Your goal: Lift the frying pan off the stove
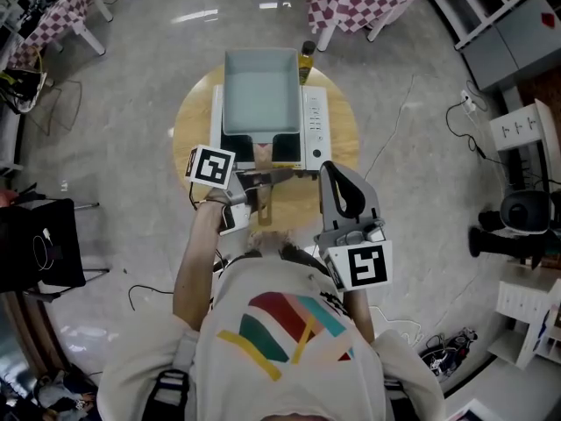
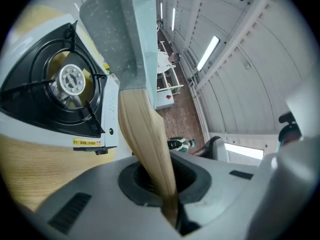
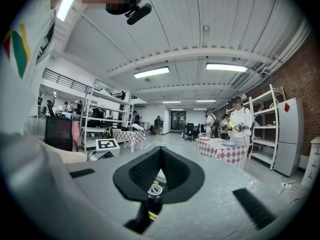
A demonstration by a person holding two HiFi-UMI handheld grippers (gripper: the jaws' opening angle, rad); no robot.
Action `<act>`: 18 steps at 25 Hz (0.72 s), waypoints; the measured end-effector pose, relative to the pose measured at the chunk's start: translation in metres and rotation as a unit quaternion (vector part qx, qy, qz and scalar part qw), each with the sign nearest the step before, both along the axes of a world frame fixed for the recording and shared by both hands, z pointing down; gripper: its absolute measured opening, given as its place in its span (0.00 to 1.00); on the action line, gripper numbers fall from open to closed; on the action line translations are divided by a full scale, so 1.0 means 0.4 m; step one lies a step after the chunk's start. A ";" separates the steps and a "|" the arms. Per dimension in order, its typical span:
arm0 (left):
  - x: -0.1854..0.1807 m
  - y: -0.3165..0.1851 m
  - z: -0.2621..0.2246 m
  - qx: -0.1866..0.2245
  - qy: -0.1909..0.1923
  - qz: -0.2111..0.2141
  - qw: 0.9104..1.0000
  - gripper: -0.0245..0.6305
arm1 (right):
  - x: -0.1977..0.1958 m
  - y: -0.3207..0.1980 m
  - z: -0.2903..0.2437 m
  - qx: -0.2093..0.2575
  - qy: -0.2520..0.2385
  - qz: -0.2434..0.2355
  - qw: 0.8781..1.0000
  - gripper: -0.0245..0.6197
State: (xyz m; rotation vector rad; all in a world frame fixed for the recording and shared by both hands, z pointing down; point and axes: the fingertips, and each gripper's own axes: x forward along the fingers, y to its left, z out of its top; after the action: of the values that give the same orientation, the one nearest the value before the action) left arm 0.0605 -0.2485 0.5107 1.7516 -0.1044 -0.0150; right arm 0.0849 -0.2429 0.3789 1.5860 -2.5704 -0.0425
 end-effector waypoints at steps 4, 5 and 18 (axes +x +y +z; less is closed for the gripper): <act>-0.007 -0.005 -0.086 0.052 0.006 0.001 0.999 0.05 | -0.009 0.000 -0.019 0.006 -0.003 0.000 1.000 0.04; -0.009 -0.004 -0.106 0.068 0.008 0.002 0.998 0.05 | -0.009 0.000 -0.024 0.013 -0.002 0.001 1.000 0.04; -0.057 0.023 -0.298 0.158 -0.028 -0.004 0.987 0.05 | -0.025 -0.044 -0.097 0.053 -0.010 0.004 0.999 0.04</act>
State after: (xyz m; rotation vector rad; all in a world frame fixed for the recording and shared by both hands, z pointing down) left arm 0.0375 -0.2391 0.3915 2.0691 -0.1579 0.0130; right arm 0.0748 -0.2603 0.3401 1.6400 -2.6182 -0.1660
